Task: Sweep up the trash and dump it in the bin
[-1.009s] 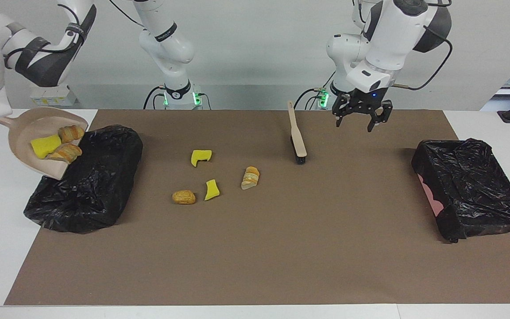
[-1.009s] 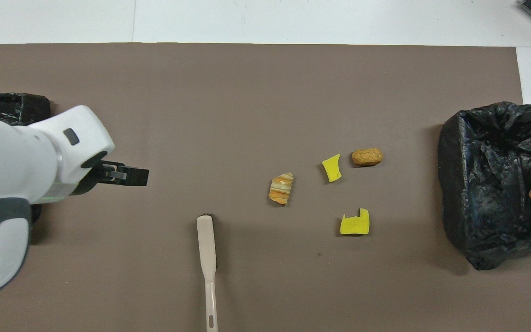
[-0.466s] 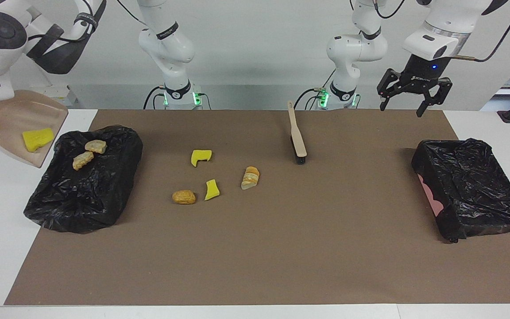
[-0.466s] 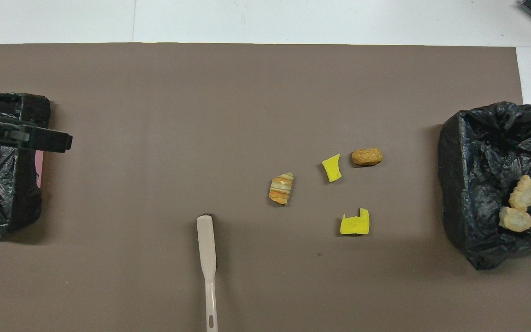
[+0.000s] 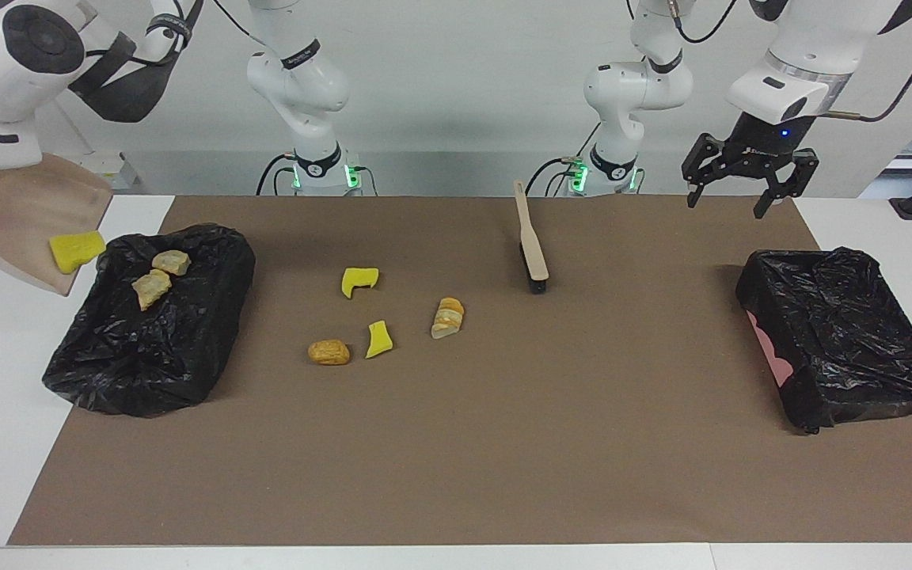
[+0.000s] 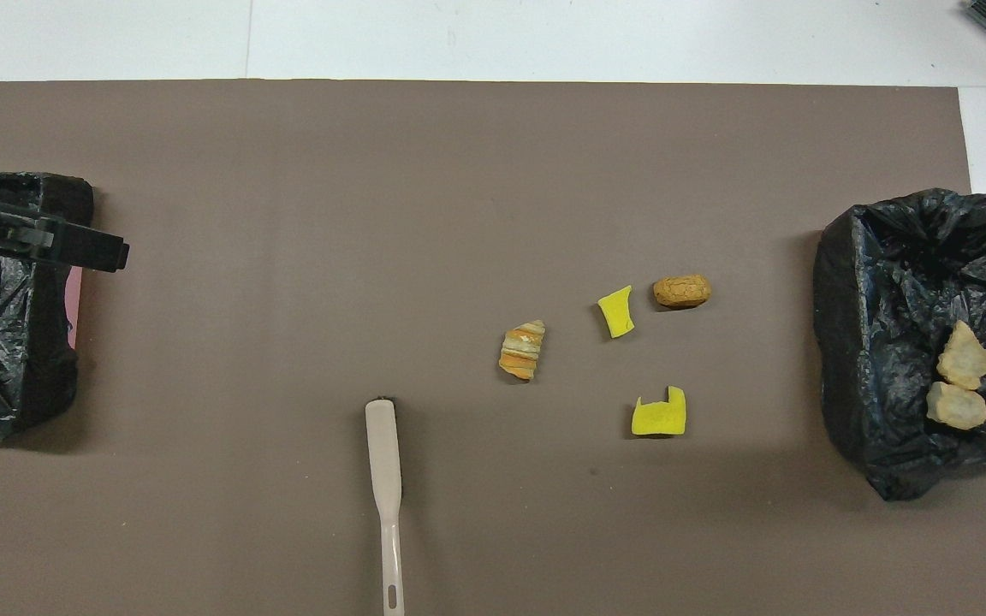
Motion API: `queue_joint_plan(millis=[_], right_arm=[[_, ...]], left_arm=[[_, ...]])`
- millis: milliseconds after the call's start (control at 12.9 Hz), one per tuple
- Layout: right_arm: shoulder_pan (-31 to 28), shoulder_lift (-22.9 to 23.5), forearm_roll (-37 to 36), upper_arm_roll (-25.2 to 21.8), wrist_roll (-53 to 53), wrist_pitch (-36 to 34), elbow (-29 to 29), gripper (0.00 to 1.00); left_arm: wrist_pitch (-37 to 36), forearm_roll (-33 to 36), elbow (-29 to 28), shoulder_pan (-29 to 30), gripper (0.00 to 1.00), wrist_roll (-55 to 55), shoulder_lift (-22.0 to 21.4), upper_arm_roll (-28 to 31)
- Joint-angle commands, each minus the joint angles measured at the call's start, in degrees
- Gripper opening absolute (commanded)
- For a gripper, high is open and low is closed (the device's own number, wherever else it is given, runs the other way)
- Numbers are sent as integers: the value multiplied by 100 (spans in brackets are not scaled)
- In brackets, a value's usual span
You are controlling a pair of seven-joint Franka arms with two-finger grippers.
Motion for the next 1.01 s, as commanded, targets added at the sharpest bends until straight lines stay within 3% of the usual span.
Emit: queue_joint_plan(millis=[0, 78, 310, 543, 931], right_arm=[[30, -226, -412, 15, 26, 211, -258, 0], [30, -234, -326, 24, 79, 151, -276, 0], [-5, -226, 1095, 24, 343, 115, -311, 0], [39, -366, 2054, 32, 369, 115, -617, 0], [715, -305, 3689, 59, 1422, -70, -1049, 0]], left_arm=[[-601, 135, 495, 143, 100, 75, 218, -70], [-594, 144, 460, 143, 100, 75, 148, -79], [-367, 126, -23, 152, 100, 22, -116, -71], [-322, 153, -16, 170, 100, -5, -108, -44], [-348, 162, -165, 161, 100, -760, -213, -27]])
